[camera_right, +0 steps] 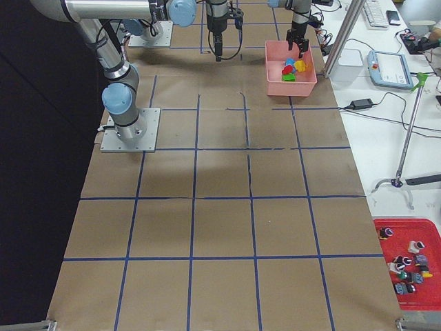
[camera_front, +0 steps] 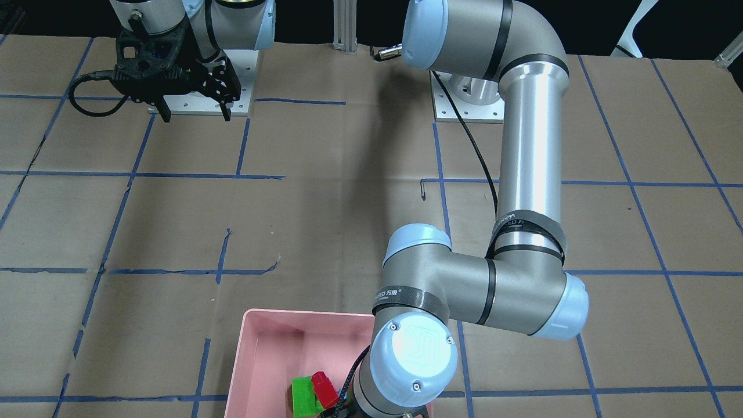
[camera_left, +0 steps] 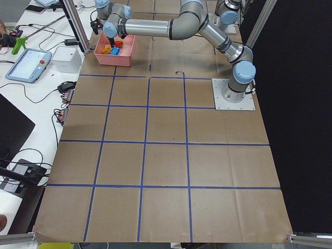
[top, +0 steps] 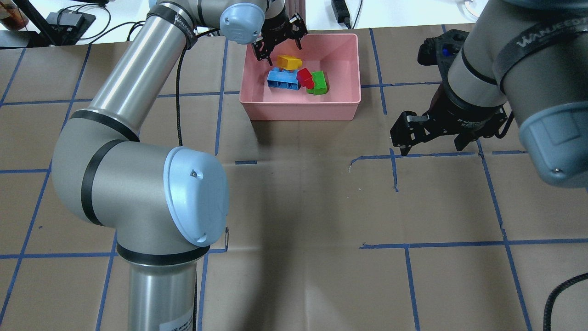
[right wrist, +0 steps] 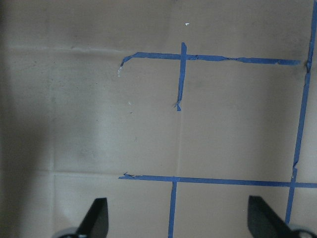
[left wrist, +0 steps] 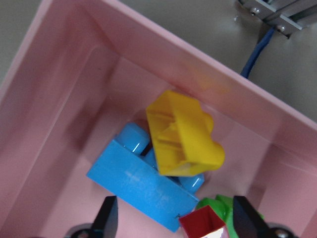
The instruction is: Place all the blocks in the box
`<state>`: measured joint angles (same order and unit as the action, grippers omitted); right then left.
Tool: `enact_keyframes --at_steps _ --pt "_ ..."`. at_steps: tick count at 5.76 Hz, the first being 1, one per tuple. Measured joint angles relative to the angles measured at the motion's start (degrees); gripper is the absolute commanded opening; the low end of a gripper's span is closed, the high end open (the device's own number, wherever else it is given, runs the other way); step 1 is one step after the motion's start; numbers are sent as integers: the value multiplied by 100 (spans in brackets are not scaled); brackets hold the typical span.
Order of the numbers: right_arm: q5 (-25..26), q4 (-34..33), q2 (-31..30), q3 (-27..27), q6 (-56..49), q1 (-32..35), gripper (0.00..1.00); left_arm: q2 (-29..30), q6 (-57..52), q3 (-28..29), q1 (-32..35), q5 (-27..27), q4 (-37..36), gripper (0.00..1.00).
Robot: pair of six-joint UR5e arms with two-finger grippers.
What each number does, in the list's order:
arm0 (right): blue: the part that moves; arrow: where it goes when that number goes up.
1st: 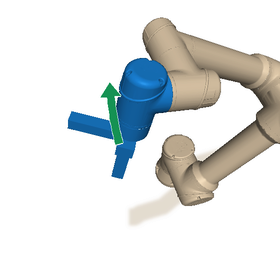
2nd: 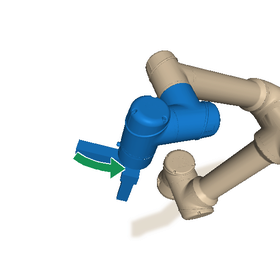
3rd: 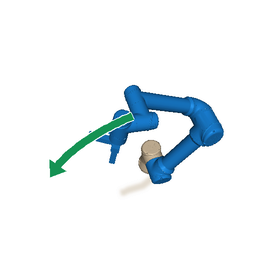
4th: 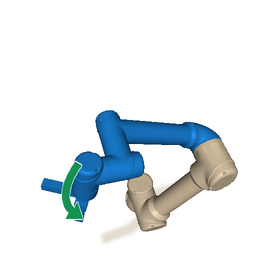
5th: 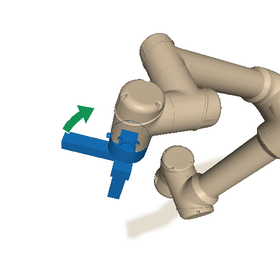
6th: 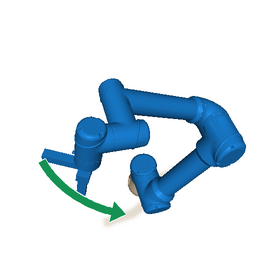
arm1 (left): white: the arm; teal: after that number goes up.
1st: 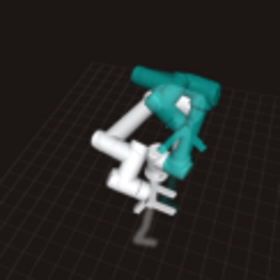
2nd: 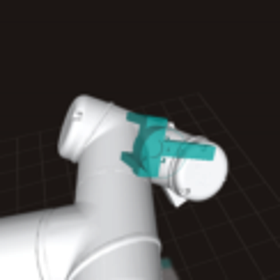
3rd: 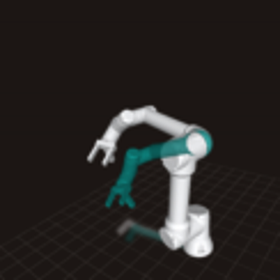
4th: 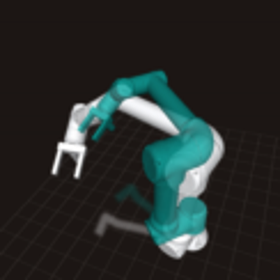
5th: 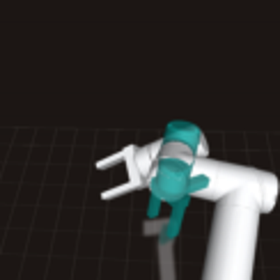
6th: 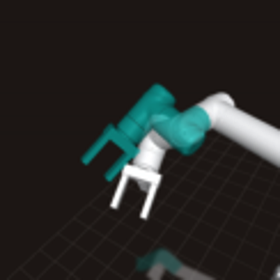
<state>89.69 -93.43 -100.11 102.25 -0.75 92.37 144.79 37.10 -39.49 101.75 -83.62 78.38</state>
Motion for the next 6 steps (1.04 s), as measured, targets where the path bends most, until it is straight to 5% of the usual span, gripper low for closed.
enact_keyframes --at_steps 3,6 --pt "39 4 -11 34 6 0 100 -1523 -1331 -527 -470 -416 1536 100" --pt "40 15 2 46 13 0 100 -3424 -3190 -2683 -1262 -1004 1763 99"
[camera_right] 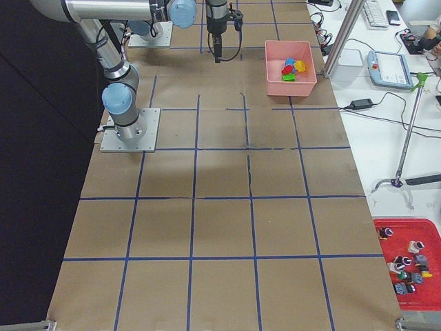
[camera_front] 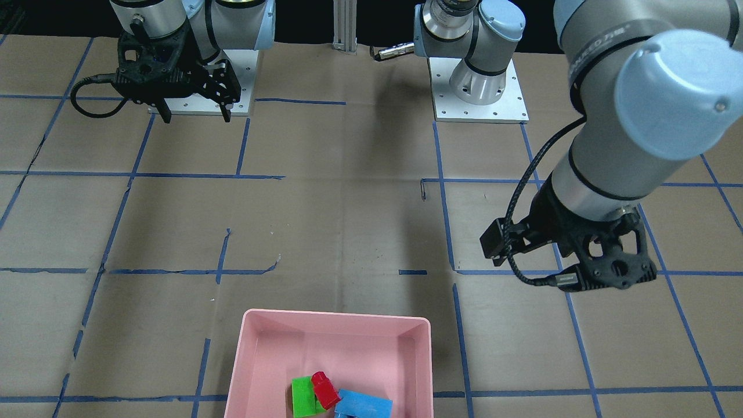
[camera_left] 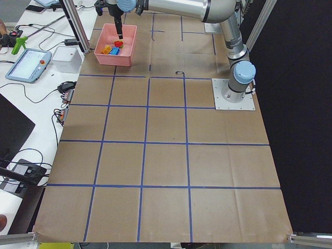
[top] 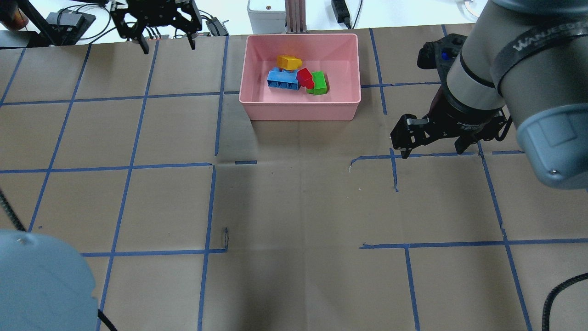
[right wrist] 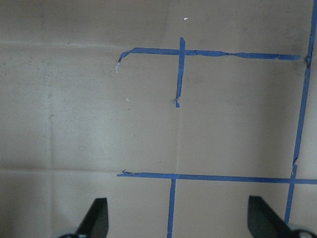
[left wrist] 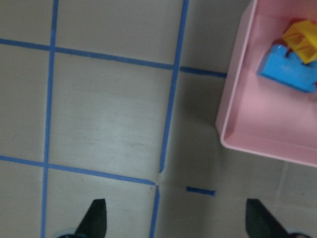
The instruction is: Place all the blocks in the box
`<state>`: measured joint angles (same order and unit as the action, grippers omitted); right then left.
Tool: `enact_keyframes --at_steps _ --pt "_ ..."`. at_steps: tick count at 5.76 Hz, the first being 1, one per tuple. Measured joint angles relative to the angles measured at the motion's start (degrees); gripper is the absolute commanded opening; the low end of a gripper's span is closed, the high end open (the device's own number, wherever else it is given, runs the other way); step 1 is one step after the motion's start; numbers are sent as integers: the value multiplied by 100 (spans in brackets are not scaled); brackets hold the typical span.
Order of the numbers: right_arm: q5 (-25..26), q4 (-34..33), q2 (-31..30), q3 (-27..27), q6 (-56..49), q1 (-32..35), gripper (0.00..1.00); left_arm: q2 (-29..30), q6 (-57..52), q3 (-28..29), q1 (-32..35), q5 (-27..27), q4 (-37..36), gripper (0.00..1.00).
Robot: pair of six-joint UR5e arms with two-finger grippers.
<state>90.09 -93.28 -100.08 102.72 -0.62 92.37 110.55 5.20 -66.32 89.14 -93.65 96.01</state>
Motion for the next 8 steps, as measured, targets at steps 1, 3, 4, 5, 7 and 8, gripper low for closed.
enact_keyframes --at_steps 1,3,4,5,7,8 --pt "-3 2 2 2 3 0 100 -495 -145 -698 -109 11 -175 99" --pt "-8 2 4 2 2 6 100 -1263 -187 -1569 -123 222 -503 99" --pt "-9 2 6 2 1 6 100 -1503 -210 -1714 -119 272 -537 99" --pt "-9 0 7 3 0 3 100 -1634 -224 -1759 -117 285 -545 99" --pt "-9 -12 6 2 0 4 100 -1687 -230 -1768 -112 293 -548 99" --pt "-7 -14 10 0 -6 3 100 -1658 -228 -1764 -109 295 -548 99"
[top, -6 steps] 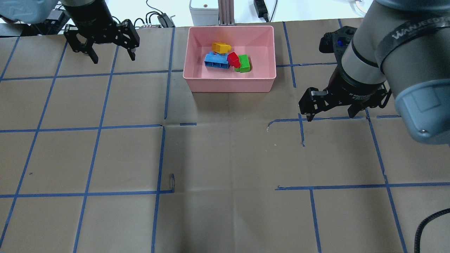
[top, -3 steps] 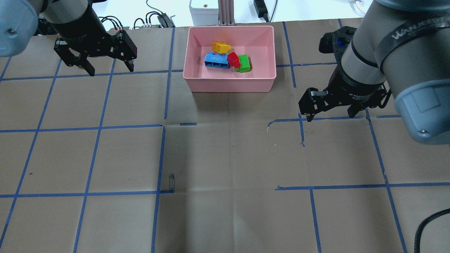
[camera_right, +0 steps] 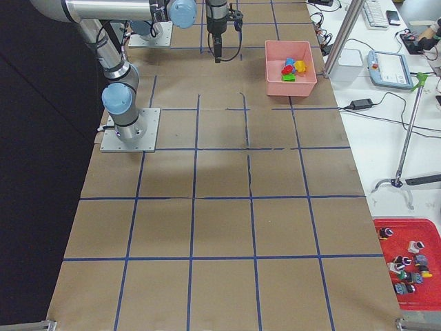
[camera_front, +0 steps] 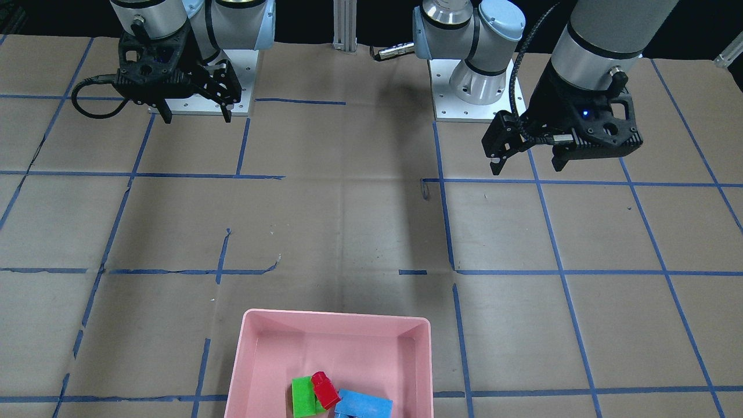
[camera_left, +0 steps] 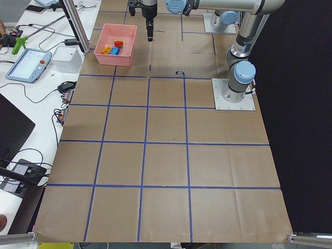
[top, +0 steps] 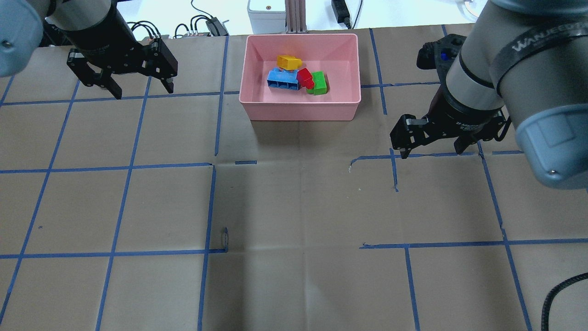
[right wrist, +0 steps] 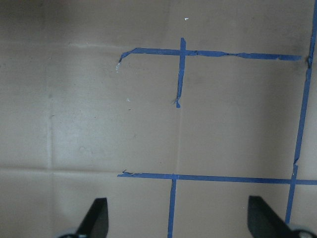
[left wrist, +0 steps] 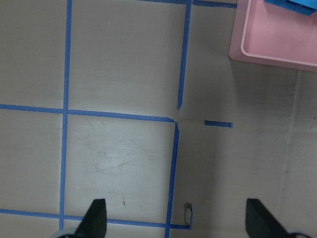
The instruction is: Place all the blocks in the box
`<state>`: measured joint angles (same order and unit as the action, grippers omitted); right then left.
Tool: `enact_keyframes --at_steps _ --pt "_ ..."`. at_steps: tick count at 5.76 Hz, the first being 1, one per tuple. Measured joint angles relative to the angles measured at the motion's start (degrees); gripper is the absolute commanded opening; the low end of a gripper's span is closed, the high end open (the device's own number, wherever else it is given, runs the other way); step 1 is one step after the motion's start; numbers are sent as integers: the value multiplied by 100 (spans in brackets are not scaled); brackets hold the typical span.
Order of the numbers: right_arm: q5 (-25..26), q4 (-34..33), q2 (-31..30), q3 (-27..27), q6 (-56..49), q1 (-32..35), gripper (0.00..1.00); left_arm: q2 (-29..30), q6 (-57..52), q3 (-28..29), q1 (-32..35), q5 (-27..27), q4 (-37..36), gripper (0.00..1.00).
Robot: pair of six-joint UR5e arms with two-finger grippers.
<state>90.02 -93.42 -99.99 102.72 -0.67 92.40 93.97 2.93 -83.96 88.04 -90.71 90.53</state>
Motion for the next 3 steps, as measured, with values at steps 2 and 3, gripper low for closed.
enact_keyframes --at_steps 2,3 --pt "-19 -7 5 -18 132 -1 100 58 10 6 2 -6 0 99" --pt "-43 -7 9 -25 317 0 100 56 5 9 2 -5 0 99"
